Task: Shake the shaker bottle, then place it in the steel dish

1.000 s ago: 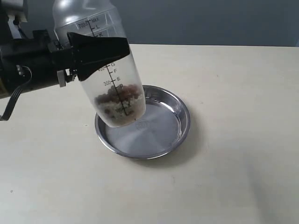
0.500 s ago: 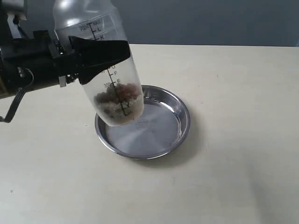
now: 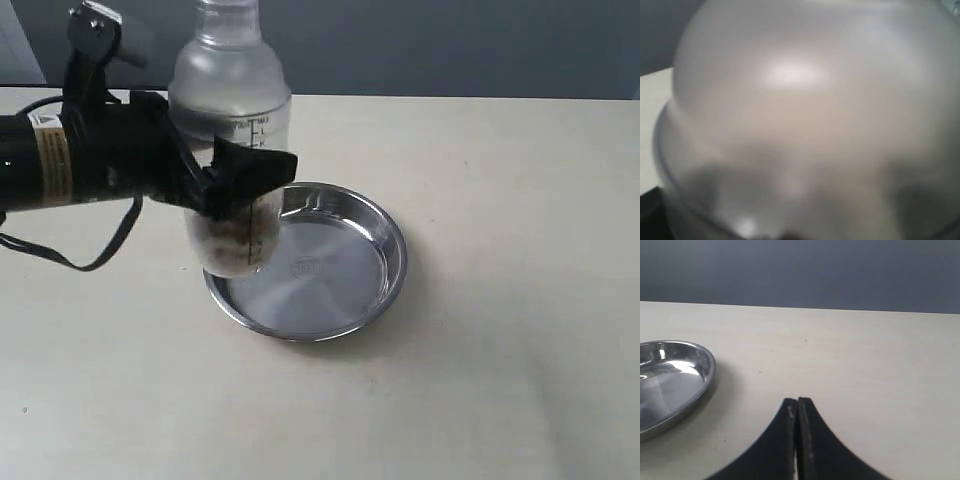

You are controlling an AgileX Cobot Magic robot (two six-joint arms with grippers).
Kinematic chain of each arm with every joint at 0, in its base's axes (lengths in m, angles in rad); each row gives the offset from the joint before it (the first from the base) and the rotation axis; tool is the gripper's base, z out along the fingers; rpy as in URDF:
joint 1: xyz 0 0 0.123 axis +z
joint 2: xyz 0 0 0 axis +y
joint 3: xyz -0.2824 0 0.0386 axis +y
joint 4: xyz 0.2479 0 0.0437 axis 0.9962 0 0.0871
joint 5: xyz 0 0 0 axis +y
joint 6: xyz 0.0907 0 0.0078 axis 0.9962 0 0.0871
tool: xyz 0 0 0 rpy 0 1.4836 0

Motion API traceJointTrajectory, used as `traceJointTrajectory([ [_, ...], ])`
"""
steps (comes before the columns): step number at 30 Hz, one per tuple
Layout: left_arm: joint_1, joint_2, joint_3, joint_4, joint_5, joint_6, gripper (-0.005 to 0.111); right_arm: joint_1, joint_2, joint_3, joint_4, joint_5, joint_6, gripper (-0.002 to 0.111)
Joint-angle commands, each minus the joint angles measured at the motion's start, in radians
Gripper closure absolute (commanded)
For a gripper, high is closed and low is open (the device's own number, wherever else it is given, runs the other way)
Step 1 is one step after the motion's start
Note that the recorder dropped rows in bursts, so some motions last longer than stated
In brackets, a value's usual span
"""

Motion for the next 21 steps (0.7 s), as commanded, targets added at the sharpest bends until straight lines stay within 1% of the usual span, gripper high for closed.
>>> traceJointTrajectory([
  [1,-0.011,-0.069,-0.068,-0.073,-0.103,-0.01,0.106,0.004,-0.004,0.001,-0.001,-0.012,-0.001,0.109],
  [4,-0.011,-0.086,-0.061,-0.087,-0.04,0.011,0.106,0.004,-0.004,0.001,-0.001,-0.012,-0.001,0.109],
  [8,-0.011,-0.049,-0.001,-0.097,-0.072,0.002,0.106,0.004,-0.004,0.001,-0.001,-0.012,-0.001,0.109],
  [11,-0.011,-0.083,-0.017,-0.164,-0.104,0.029,0.106,0.004,-0.004,0.001,-0.001,-0.012,-0.001,0.109],
  [14,-0.011,-0.137,-0.057,-0.199,-0.061,0.088,0.106,0.004,-0.004,0.001,-0.001,-0.012,-0.001,0.109],
  [16,-0.011,-0.155,-0.059,-0.173,-0.019,0.087,0.106,0.004,-0.004,0.001,-0.001,-0.012,-0.001,0.109],
  [18,-0.023,-0.143,-0.006,-0.139,0.02,0.058,0.106,0.004,-0.004,0.001,-0.001,-0.012,-0.001,0.109],
  [19,-0.038,-0.123,0.032,-0.151,0.025,0.058,0.106,0.004,-0.004,0.001,-0.001,-0.012,-0.001,0.109],
  [20,-0.054,-0.096,0.079,-0.195,0.028,0.089,0.106,0.004,-0.004,0.001,-0.001,-0.012,-0.001,0.109],
  [21,-0.064,-0.076,0.106,-0.288,0.021,0.148,0.106,0.004,-0.004,0.001,-0.001,-0.012,-0.001,0.109],
])
